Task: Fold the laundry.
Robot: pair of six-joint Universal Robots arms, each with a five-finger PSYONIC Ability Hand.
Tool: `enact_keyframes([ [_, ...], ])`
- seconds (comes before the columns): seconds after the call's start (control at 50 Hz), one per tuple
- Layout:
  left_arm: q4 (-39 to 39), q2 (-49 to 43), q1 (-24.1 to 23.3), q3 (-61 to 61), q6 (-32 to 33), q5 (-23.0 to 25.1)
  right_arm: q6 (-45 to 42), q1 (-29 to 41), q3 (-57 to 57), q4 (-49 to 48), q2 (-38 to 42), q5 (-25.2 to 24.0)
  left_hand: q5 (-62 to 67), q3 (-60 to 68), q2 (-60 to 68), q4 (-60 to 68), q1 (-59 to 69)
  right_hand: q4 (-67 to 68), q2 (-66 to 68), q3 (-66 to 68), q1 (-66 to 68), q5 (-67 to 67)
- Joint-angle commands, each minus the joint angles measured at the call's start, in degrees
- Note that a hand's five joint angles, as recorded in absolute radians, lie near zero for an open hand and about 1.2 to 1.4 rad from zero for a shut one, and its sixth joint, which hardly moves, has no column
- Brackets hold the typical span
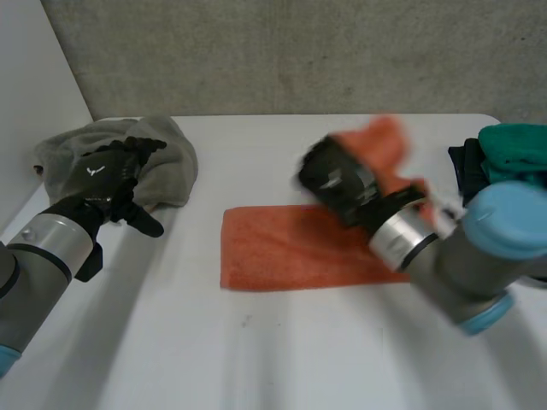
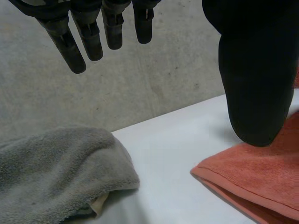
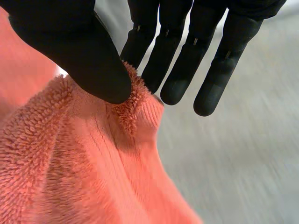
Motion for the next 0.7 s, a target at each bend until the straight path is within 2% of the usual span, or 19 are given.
enact_keyframes([
  [0.02, 0.13, -1.45, -1.93, 0.14, 0.26, -0.07, -6.56, 11.06, -2.85, 2.66, 10.53, 1.58, -2.86, -2.31, -1.93, -1.77, -0.84, 11.29, 12.24, 11.79, 16.13, 12.57],
  [0.1, 0.48, -2.33, -3.08, 1.02, 0.44, -0.16, -9.65, 13.09, -5.22, 7.84, 12.21, 6.24, -2.86, -2.31, -1.93, -1.77, -0.84, 11.29, 12.24, 11.79, 16.13, 12.57],
  [0.12, 0.57, -2.59, -3.60, 1.63, 0.44, -0.24, -9.21, 13.09, -5.57, 9.24, 11.43, 8.77, -2.86, -2.31, -1.93, -1.77, -0.84, -21.37, -20.42, -20.87, -16.53, -20.09],
  [0.16, 0.66, -2.85, -4.13, 2.33, 0.44, -0.33, -7.20, 12.92, -5.32, 9.61, 10.11, 12.12, -2.86, -2.31, -1.93, -1.77, -0.84, -58.71, -57.76, -58.21, -53.87, -57.43],
  [0.2, 0.75, -3.12, -5.01, 3.21, 0.44, -0.51, -0.56, 11.96, -4.62, 8.82, 7.31, 15.72, -2.86, -2.31, -1.93, -1.77, -0.84, -58.71, -57.76, -58.21, -53.87, -57.43],
  [0.26, 0.84, -3.47, -6.06, 4.27, 0.44, -0.60, 9.21, 10.11, -3.04, 8.99, 2.12, 17.76, -2.86, -2.31, -1.93, -1.77, -0.84, -58.71, -57.76, -58.21, -53.87, -57.43],
  [0.28, 0.84, -3.82, -6.85, 4.88, 0.44, -0.77, 16.03, 8.71, -1.64, 9.86, -1.64, 18.20, -2.86, -2.31, -1.93, -1.77, -0.84, -58.71, -57.76, -58.21, -53.87, -57.43],
  [0.36, 0.84, -4.70, -8.70, 6.20, 0.44, -1.47, 30.82, 3.01, 1.53, 13.98, -8.25, 18.20, -2.86, -2.31, -1.93, -1.77, -0.84, -58.71, -57.76, -58.21, -53.87, -57.43],
  [0.4, 0.84, -5.05, -9.40, 6.38, 0.44, -1.91, 34.46, 0.45, 2.42, 16.28, -8.62, 18.03, -2.86, -2.31, -1.93, -1.77, -0.84, -58.71, -57.76, -58.21, -53.87, -57.43],
  [0.48, 0.92, -5.75, -10.90, 6.38, 0.44, -2.88, 34.04, -5.35, 4.17, 22.87, -8.36, 17.76, -2.86, -2.31, -1.93, -1.77, -0.84, -58.71, -57.76, -58.21, -53.87, -57.43],
  [0.58, 1.28, -6.63, -11.87, 6.03, 0.44, -3.50, 24.04, -13.34, 5.76, 28.76, -4.15, 18.29, -2.86, -2.31, -1.93, -1.77, -0.84, -57.28, -56.32, -56.77, -52.43, -55.99],
  [0.64, 1.45, -6.81, -11.87, 5.85, 0.44, -3.50, 20.77, -15.20, 5.50, 28.59, -2.47, 18.38, -2.86, -2.31, -1.93, -1.77, -0.84, -40.77, -39.81, -40.27, -35.93, -39.49],
  [0.7, 1.37, -6.64, -11.78, 5.59, 0.44, -3.50, 20.06, -15.30, 3.92, 28.33, -1.15, 18.64, -2.86, -2.31, -1.93, -1.77, -0.84, -5.51, -4.55, -5.00, -0.66, -4.22],
])
